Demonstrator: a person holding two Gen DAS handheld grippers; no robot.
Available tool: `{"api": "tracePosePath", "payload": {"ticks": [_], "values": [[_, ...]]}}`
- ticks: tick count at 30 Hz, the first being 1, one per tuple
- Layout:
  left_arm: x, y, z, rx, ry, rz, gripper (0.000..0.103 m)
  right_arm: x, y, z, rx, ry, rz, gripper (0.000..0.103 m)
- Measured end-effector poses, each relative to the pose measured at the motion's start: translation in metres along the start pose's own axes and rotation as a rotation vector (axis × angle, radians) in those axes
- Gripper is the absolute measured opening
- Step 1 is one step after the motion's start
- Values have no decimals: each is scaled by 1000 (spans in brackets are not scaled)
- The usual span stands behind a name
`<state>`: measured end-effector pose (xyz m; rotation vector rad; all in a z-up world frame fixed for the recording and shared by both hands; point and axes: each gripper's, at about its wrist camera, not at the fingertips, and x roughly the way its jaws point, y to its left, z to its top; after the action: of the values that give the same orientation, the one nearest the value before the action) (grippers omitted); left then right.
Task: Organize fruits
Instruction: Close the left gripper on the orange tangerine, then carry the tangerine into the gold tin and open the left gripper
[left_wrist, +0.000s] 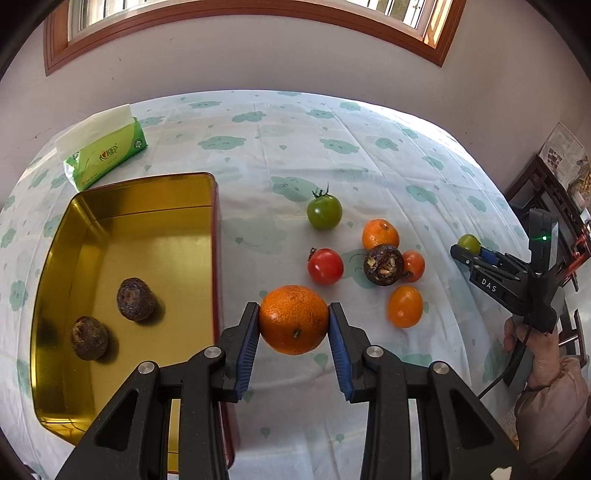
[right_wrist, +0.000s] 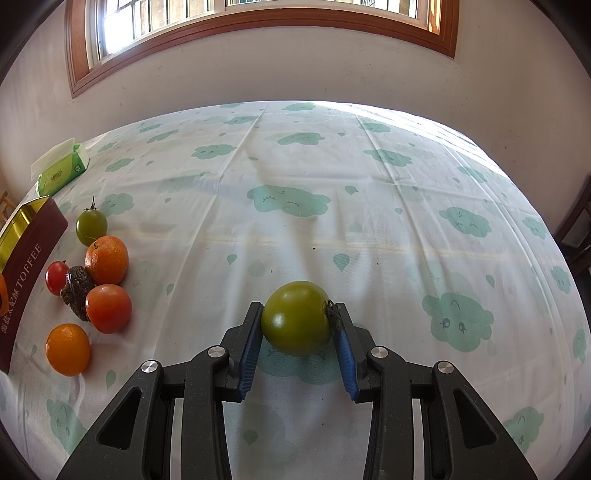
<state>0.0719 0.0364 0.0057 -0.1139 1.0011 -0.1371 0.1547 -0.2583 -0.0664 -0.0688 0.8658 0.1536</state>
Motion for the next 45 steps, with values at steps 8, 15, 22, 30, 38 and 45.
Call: {"api": "tracePosePath", "payload": {"ticks": [8,15,22,30,38,45], "values": [[-17,60,-9,-81,-1,87,33,0,0,0,0,0,-1,38],[-21,101,-30,-155,29,129,33,0,0,1,0,0,-1,38],[-17,122,-47,-188,74,163,33,-1,1,1,0,1,-1,38],[-14,129,-57,-209,86,184,33,-1,1,1,0,1,-1,39],[-11,139,-53,-224,94,233,33,-1,0,1,0,1,-2,39],[-9,148,-48,-228,99,261,33,-1,1,1,0,1,-2,39]]}}
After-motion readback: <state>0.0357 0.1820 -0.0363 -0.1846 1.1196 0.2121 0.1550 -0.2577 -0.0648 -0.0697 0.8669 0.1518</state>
